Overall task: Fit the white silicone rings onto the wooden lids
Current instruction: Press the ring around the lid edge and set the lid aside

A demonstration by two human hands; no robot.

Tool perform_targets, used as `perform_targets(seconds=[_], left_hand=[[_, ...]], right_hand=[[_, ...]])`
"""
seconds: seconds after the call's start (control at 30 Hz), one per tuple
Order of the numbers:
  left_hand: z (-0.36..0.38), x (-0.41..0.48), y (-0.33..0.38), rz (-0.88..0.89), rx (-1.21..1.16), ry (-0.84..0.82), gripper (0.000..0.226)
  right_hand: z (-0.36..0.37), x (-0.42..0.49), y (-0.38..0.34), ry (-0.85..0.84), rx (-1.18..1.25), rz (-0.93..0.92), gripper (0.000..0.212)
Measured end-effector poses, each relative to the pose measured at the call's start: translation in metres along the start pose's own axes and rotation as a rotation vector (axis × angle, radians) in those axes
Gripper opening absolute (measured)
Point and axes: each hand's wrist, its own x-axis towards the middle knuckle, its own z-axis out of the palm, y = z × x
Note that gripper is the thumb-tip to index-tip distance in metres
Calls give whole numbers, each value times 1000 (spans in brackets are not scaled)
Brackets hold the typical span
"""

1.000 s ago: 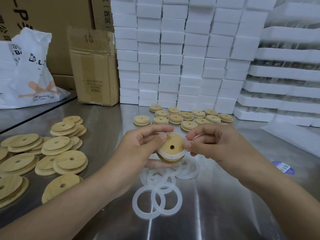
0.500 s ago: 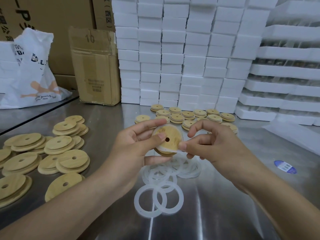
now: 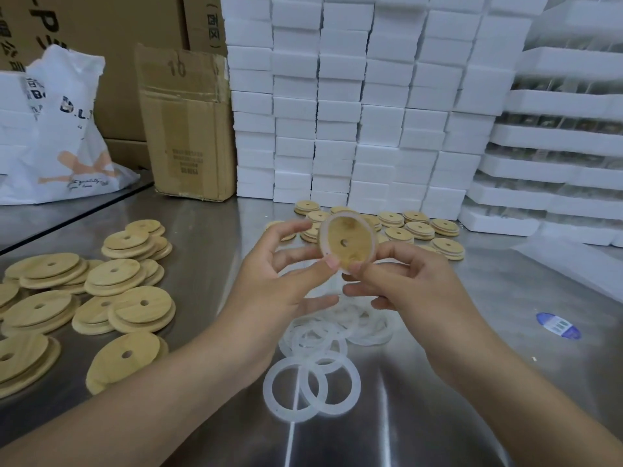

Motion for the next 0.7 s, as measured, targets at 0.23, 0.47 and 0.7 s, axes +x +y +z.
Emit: perform_targets(seconds=[0.23,0.47,0.7], left_hand=[[0,-2,1,-47,49,90,24],[5,-3,-2,60,212,141,6],[3,-1,-2,96,287,141,4]], right_hand=[[9,-2,5,8,32,21,15],[16,-5,8,41,86,42,18],[19,-5,7,46,96,29,13]])
